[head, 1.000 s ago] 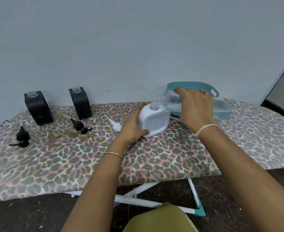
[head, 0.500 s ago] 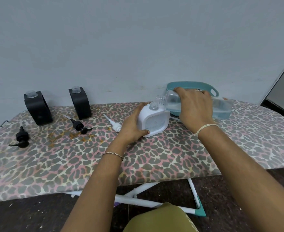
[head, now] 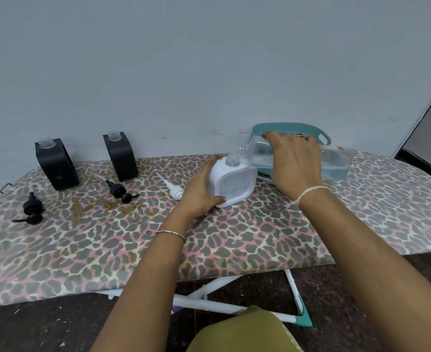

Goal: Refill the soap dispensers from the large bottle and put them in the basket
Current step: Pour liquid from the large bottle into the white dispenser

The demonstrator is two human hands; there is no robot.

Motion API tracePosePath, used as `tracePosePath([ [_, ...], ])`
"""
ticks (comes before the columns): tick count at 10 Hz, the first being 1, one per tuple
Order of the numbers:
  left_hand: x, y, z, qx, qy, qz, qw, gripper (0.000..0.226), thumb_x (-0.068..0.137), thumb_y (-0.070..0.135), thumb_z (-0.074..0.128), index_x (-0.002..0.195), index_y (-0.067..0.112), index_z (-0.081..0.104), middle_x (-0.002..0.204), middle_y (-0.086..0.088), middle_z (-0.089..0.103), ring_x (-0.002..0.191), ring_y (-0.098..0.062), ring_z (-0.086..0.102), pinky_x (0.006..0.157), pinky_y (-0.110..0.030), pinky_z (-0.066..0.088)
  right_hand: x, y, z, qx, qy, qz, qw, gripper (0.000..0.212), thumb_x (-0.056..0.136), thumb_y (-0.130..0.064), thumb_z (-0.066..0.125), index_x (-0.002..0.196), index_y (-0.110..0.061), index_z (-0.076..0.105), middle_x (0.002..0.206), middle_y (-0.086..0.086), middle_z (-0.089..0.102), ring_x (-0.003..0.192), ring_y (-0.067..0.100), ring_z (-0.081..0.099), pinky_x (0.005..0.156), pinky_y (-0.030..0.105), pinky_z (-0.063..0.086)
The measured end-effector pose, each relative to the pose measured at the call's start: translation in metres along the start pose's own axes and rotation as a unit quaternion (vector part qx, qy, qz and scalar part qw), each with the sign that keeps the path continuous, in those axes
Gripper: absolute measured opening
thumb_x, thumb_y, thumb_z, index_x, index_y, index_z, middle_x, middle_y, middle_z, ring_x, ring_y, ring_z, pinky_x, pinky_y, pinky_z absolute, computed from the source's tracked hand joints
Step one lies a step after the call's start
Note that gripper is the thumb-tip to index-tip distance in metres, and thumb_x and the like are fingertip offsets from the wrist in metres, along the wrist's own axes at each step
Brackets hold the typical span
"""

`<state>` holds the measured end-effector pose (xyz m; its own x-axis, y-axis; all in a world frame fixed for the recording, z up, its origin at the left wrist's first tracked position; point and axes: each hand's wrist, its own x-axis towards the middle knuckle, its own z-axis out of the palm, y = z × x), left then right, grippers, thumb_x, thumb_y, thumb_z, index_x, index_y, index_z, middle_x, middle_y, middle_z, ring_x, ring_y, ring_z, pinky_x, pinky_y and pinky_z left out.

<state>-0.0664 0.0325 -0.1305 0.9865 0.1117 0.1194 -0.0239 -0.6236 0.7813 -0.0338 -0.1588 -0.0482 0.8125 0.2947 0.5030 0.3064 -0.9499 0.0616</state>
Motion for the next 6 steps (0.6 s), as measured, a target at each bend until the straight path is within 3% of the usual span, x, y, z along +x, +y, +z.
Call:
tracePosePath([
  [6, 0.0008, 0.0, 0.0011, -0.009, 0.0, -0.002, 1.0, 0.105, 0.071, 0.007, 0.081, 0.149, 0.034, 0.016, 0.149, 0.002, 0.036, 0.13, -0.023, 0.041, 0.109, -0.041, 0.037, 0.0008, -0.0008, -0.001, -0.004, -0.002, -0.001, 1.0, 0.055, 0.077, 0.007, 0.058, 0.124, -0.02, 0.053, 0.098, 0.003, 0.067, 0.092, 0.028, 0.061, 0.087, 0.037, 0.038],
])
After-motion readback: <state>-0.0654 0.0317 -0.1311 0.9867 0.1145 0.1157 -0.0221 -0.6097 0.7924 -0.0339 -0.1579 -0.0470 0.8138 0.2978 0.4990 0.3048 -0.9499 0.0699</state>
